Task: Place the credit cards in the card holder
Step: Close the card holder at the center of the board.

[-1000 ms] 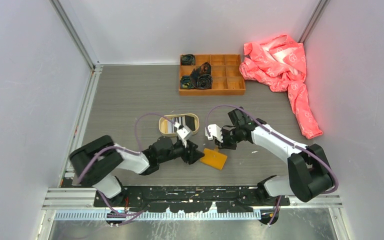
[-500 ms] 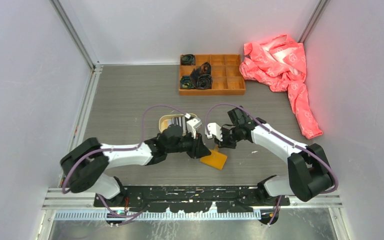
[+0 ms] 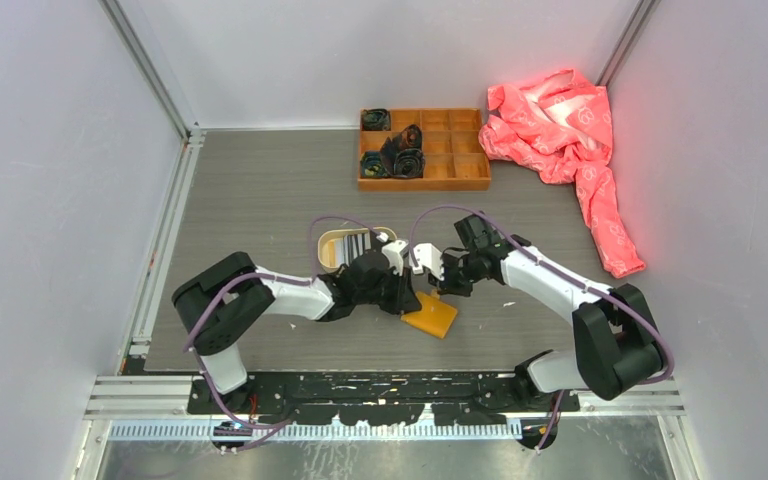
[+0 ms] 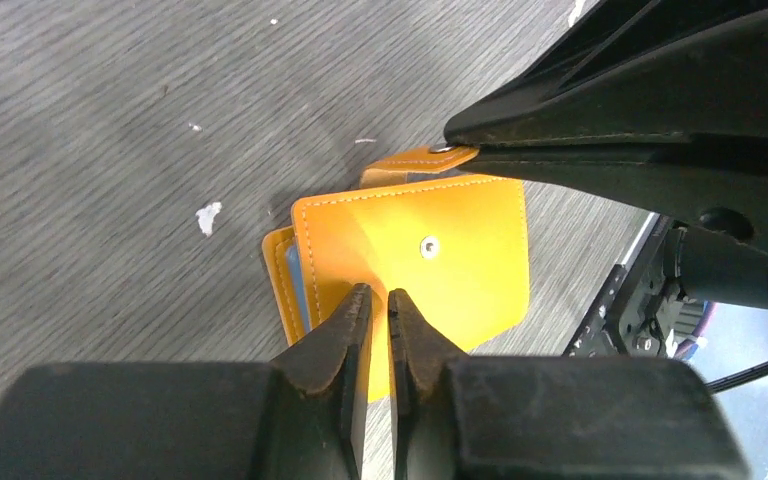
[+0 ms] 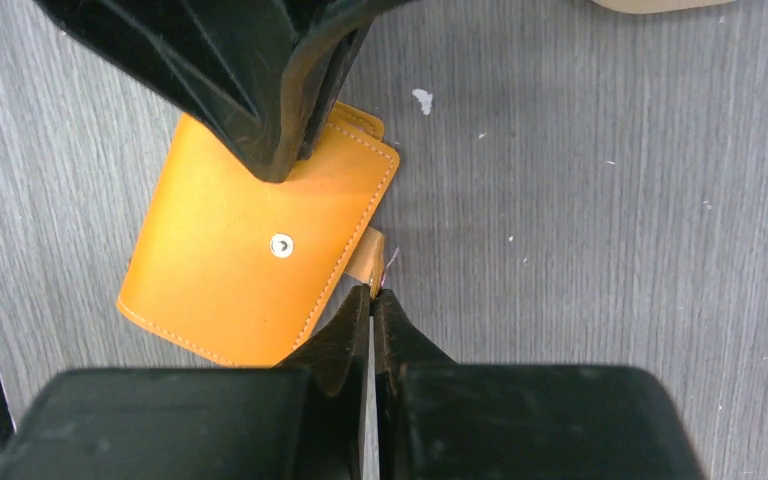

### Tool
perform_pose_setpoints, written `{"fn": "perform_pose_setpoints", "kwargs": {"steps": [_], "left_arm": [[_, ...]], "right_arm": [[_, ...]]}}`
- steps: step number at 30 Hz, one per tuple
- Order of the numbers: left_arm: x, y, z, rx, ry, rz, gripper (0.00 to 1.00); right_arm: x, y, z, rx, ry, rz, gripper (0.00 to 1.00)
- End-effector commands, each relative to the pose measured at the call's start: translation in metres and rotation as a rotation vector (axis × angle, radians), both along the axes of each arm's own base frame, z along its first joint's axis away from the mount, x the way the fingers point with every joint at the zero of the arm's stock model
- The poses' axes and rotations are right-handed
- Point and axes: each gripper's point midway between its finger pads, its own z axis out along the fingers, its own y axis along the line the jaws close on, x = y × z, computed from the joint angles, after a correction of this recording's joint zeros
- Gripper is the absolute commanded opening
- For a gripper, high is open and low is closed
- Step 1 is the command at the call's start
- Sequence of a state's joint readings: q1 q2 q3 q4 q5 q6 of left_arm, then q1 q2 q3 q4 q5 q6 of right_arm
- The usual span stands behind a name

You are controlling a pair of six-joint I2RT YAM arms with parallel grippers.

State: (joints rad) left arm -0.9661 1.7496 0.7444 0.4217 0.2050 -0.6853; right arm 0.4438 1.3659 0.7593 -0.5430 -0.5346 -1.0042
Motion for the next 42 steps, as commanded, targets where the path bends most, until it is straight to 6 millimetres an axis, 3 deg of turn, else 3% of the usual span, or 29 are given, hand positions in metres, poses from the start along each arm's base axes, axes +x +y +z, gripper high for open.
{"fn": "perform_pose_setpoints", "kwargs": {"steps": [1, 4, 8, 14, 16, 19, 24, 32, 36, 42], "left_arm": [[0.000, 0.004, -0.019, 0.040, 0.034, 0.030, 0.12], [0.000, 0.004, -0.023, 0.009, 0.050, 0.047, 0.12], [0.000, 0.004, -0.027, -0.007, 0.079, 0.079, 0.10], [0.004, 0.013, -0.031, -0.006, 0.083, 0.144, 0.07], [0.003, 0.013, -0.028, -0.018, 0.081, 0.144, 0.06], [0.001, 0.011, -0.028, -0.025, 0.087, 0.134, 0.05], [-0.002, 0.010, -0.028, -0.033, 0.099, 0.119, 0.05], [-0.005, 0.008, -0.027, -0.050, 0.114, 0.112, 0.04], [-0.008, 0.006, -0.027, -0.052, 0.121, 0.104, 0.04], [-0.009, 0.006, -0.028, -0.051, 0.125, 0.102, 0.04]], "right_arm": [[0.022, 0.015, 0.024, 0.074, -0.086, -0.041, 0.01], [0.016, 0.018, 0.026, 0.099, -0.077, -0.009, 0.01], [-0.011, 0.021, 0.021, 0.128, -0.065, 0.123, 0.01], [-0.035, 0.004, -0.007, 0.007, -0.054, 0.291, 0.04], [-0.037, -0.001, -0.013, -0.020, -0.041, 0.304, 0.10], [-0.039, 0.002, -0.005, -0.002, -0.021, 0.292, 0.24], [-0.030, 0.009, 0.019, 0.048, -0.052, 0.228, 0.36], [-0.017, 0.014, 0.029, 0.092, -0.121, 0.163, 0.43], [-0.015, 0.015, 0.024, 0.085, -0.114, 0.165, 0.47], [-0.018, 0.018, 0.013, 0.050, -0.063, 0.182, 0.37]]}}
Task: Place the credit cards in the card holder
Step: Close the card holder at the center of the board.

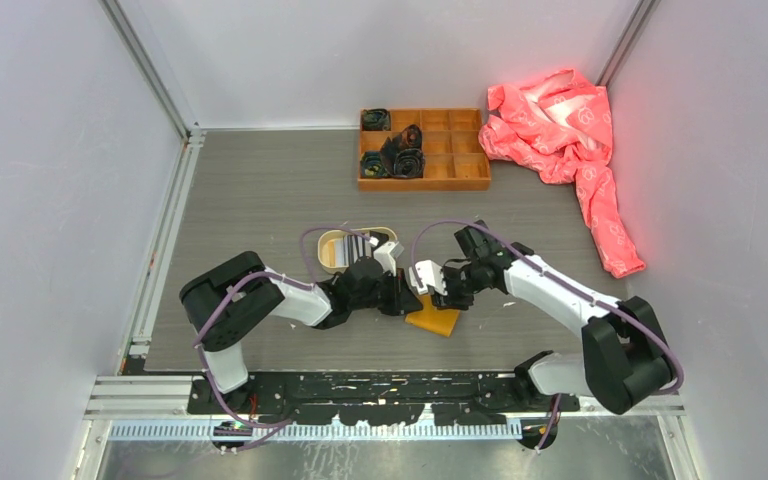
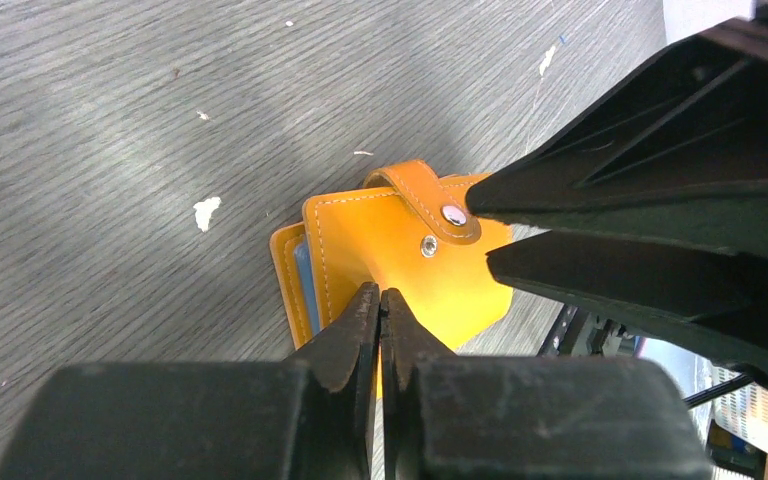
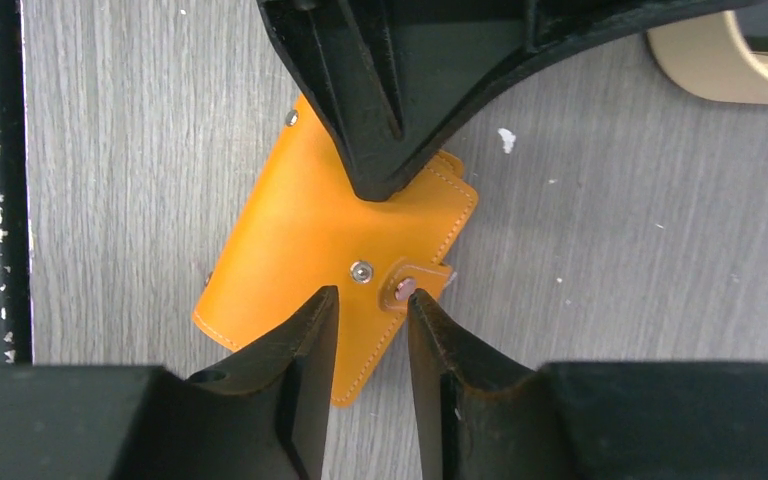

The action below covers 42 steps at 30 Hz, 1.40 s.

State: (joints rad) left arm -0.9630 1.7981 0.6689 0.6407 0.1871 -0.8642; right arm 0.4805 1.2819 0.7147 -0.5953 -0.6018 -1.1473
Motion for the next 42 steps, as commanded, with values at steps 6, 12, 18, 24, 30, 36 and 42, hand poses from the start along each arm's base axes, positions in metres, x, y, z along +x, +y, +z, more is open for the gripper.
{"fn": "perform_pose_setpoints", "kwargs": {"steps": [6, 12, 18, 24, 30, 36, 42], "left_arm": [[-0.013, 0.013, -0.028, 0.077, 0.050, -0.015, 0.03], [-0.013, 0.012, -0.026, 0.072, 0.050, -0.016, 0.03], [-0.013, 0.011, -0.026, 0.071, 0.052, -0.017, 0.03], [-0.014, 0.010, -0.026, 0.069, 0.053, -0.019, 0.03], [-0.014, 0.010, -0.026, 0.069, 0.055, -0.020, 0.02], [-0.014, 0.011, -0.027, 0.072, 0.056, -0.019, 0.02], [-0.015, 0.012, -0.025, 0.072, 0.064, -0.012, 0.01]], "right_arm": [[0.013, 0.011, 0.002, -0.012, -0.021, -0.004, 0.30], [0.024, 0.011, 0.006, -0.007, -0.058, -0.062, 0.22], [0.024, 0.012, 0.010, 0.007, -0.073, -0.059, 0.30], [0.023, 0.014, 0.008, 0.008, -0.076, -0.053, 0.31], [0.024, 0.016, 0.005, -0.004, -0.081, -0.054, 0.23], [0.024, 0.015, 0.008, -0.010, -0.080, -0.056, 0.06], [0.007, 0.013, 0.012, -0.004, -0.019, -0.007, 0.01]]}}
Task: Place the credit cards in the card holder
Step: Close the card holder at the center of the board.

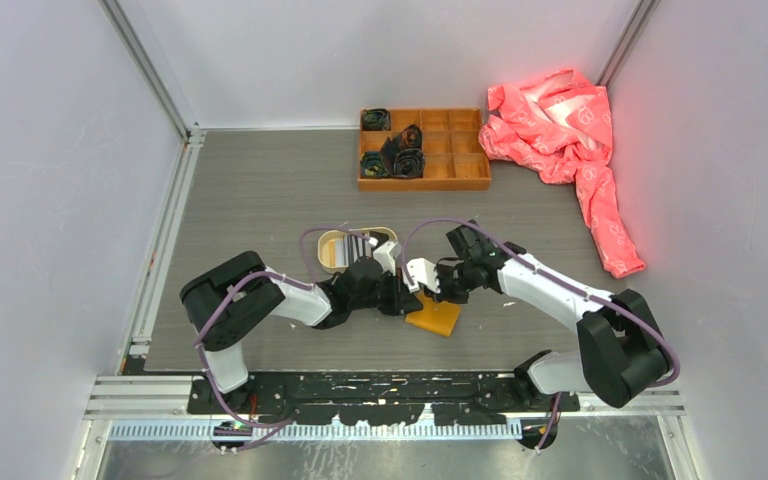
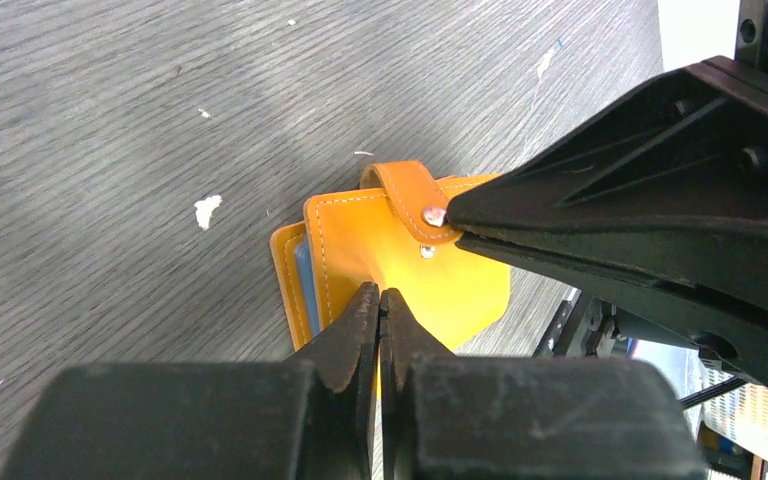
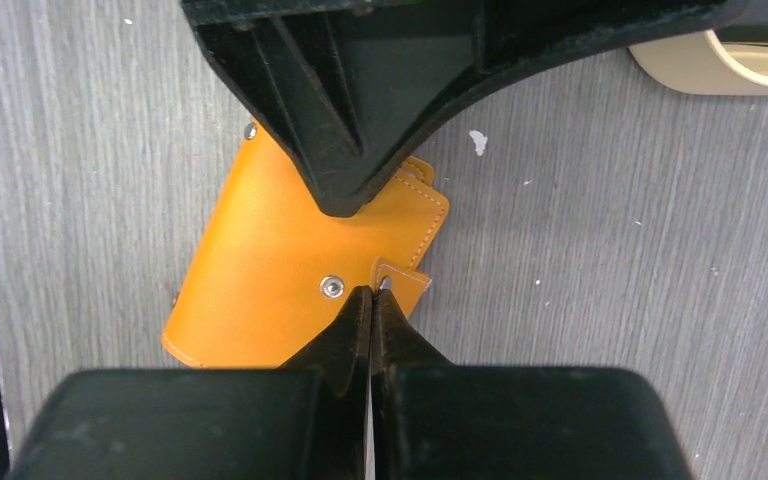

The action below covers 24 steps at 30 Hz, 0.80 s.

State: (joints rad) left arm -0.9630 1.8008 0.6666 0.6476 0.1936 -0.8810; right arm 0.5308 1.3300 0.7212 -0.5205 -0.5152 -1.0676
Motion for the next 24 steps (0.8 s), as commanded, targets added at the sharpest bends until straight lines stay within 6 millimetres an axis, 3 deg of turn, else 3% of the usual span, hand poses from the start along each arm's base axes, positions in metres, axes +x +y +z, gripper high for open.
{"fn": "perform_pose_setpoints", "kwargs": {"steps": [1, 12, 24], "left_arm": [[-0.014, 0.013, -0.025, 0.079, 0.051, -0.015, 0.01], [-0.016, 0.010, -0.019, 0.069, 0.045, -0.023, 0.00], [-0.017, 0.006, -0.015, 0.059, 0.042, -0.033, 0.00]], "right_arm": [[-0.008, 0.005, 0.020, 0.040, 0.008, 0.055, 0.01], [-0.024, -0.010, 0.000, -0.018, 0.055, 0.119, 0.01], [-0.035, -0.009, -0.009, -0.022, 0.066, 0.170, 0.01]]}}
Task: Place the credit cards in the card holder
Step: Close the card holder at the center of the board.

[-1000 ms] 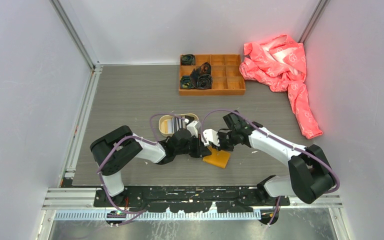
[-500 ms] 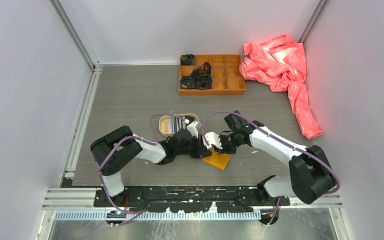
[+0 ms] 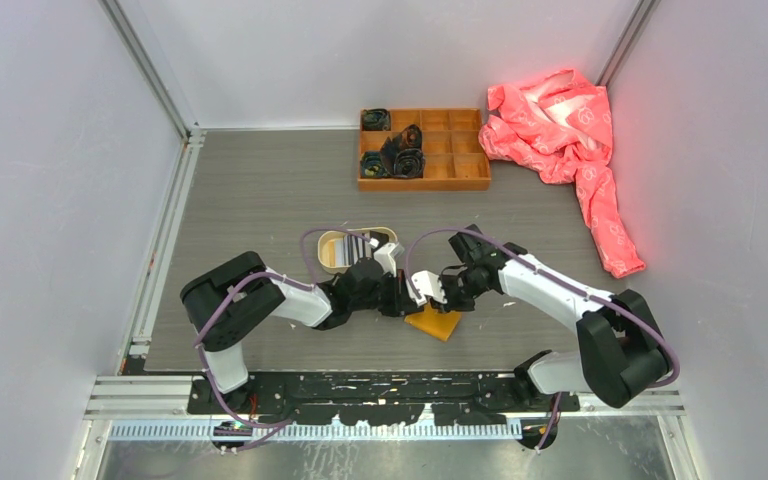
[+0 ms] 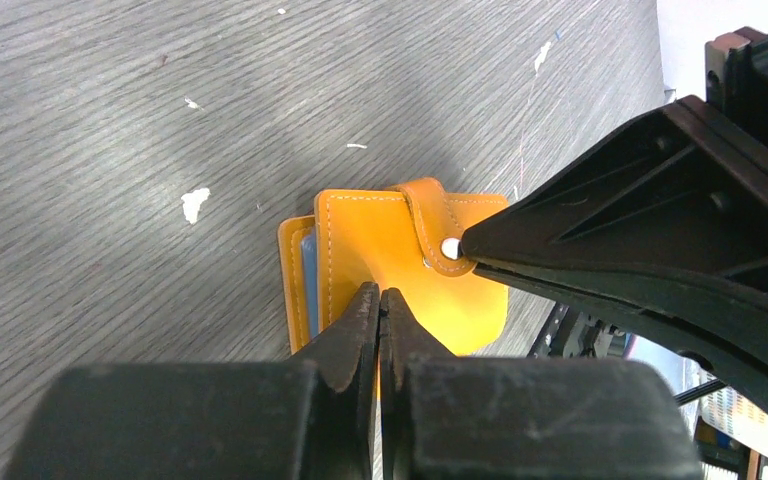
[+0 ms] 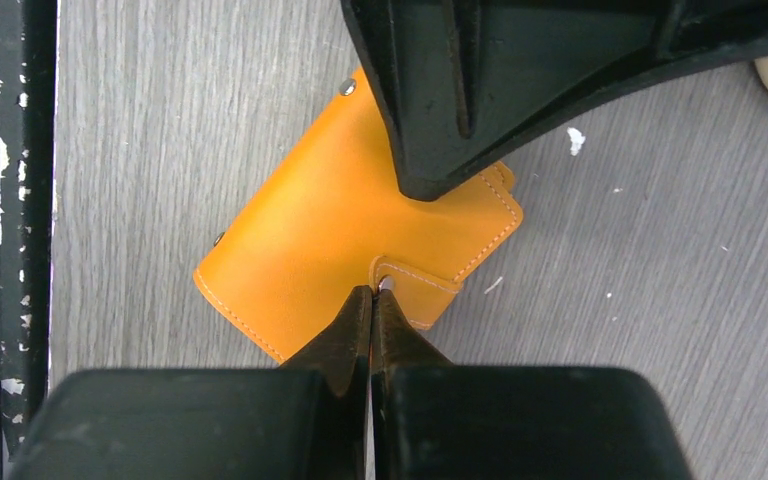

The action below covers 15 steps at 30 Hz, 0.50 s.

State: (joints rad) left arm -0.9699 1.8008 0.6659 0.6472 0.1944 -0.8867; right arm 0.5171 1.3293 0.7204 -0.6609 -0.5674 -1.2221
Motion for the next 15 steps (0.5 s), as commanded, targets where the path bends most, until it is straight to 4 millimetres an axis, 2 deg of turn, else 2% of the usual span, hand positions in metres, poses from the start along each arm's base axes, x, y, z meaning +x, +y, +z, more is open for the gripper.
{"fn": "perform_pose_setpoints", "kwargs": {"steps": [1, 10, 15], "left_arm": [[-0.014, 0.007, -0.014, 0.058, 0.035, -0.029, 0.00], [-0.015, 0.006, -0.013, 0.055, 0.036, -0.032, 0.00], [-0.015, 0.006, -0.013, 0.054, 0.037, -0.033, 0.00]], "right_arm": [[-0.011, 0.002, -0.003, 0.006, 0.008, 0.046, 0.01], [-0.010, 0.008, -0.004, 0.012, -0.026, 0.051, 0.01], [-0.001, 0.013, 0.006, 0.045, -0.065, 0.001, 0.01]]}}
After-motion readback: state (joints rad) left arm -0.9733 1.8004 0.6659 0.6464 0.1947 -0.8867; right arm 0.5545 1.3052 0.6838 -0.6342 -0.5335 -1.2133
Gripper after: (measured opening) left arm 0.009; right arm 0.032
